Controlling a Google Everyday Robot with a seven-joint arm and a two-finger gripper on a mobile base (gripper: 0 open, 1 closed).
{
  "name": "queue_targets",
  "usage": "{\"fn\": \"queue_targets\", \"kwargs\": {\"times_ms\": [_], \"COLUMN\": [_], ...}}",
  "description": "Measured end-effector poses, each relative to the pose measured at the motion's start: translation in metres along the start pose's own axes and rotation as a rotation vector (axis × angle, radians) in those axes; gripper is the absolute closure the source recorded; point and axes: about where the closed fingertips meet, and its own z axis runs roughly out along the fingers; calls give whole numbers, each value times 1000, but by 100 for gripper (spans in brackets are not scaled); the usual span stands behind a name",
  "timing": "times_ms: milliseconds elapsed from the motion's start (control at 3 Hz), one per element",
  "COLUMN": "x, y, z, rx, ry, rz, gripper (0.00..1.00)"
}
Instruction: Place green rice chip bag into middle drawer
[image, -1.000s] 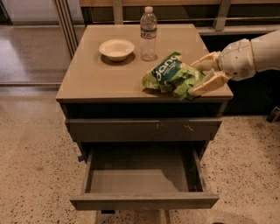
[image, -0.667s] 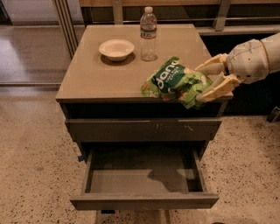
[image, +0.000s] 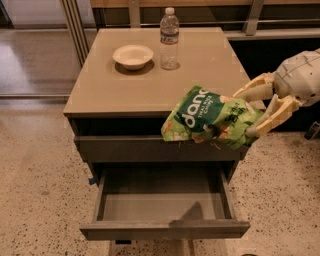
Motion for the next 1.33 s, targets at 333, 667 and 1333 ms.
{"fn": "queue_targets", "kwargs": {"times_ms": [333, 667, 1333], "x": [-2, 10, 87], "y": [2, -7, 24], "z": [1, 10, 70], "rx": [-9, 5, 23], "ry": [-6, 13, 44], "rz": [-1, 2, 38], "gripper": [100, 100, 100]}}
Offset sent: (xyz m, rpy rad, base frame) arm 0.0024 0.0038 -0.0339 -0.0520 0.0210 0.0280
